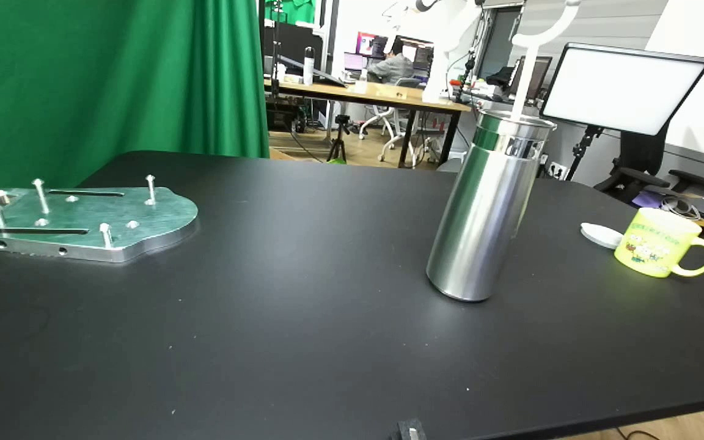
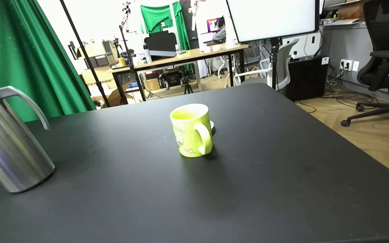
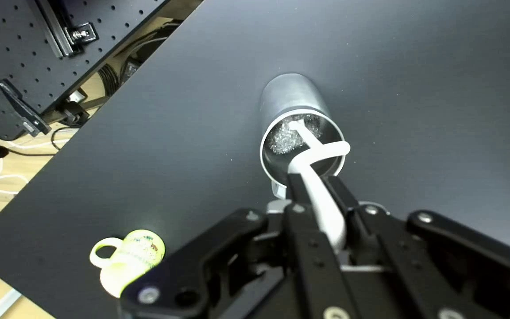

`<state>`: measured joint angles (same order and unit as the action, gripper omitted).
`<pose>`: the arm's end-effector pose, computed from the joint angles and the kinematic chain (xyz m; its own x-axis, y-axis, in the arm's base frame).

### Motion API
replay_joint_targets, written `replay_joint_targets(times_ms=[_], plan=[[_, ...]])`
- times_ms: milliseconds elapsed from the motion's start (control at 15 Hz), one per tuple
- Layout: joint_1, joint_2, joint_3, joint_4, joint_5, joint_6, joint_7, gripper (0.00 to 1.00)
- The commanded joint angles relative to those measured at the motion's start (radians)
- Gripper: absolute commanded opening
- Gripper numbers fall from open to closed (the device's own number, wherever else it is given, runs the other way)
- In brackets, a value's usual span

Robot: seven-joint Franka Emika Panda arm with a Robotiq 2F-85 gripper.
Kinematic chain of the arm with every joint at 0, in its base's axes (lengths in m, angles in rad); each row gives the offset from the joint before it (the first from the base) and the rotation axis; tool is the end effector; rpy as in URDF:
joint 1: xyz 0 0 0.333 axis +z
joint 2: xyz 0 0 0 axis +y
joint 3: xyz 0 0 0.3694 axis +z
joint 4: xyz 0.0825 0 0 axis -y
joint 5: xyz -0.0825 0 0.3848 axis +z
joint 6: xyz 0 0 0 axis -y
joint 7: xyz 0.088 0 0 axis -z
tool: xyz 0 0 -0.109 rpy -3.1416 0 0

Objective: Scrub inside the flask with the brush

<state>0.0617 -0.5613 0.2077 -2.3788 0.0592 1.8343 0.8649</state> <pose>0.3414 0.1141 0.5629 0.8008 -0.5972 0.0455 -0.5986 -0.8005 0.0279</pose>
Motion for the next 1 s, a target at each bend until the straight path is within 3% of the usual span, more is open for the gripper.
replay_joint_targets(times_ms=[0,400,933], plan=[[-0.014,-0.031,-0.01,0.006,0.019,-0.016,-0.019,0.04],[-0.063,0.076,-0.075,-0.009,0.071,0.119,-0.107,0.04],[-0.078,0.267,-0.094,0.003,0.099,0.223,-0.139,0.04]])
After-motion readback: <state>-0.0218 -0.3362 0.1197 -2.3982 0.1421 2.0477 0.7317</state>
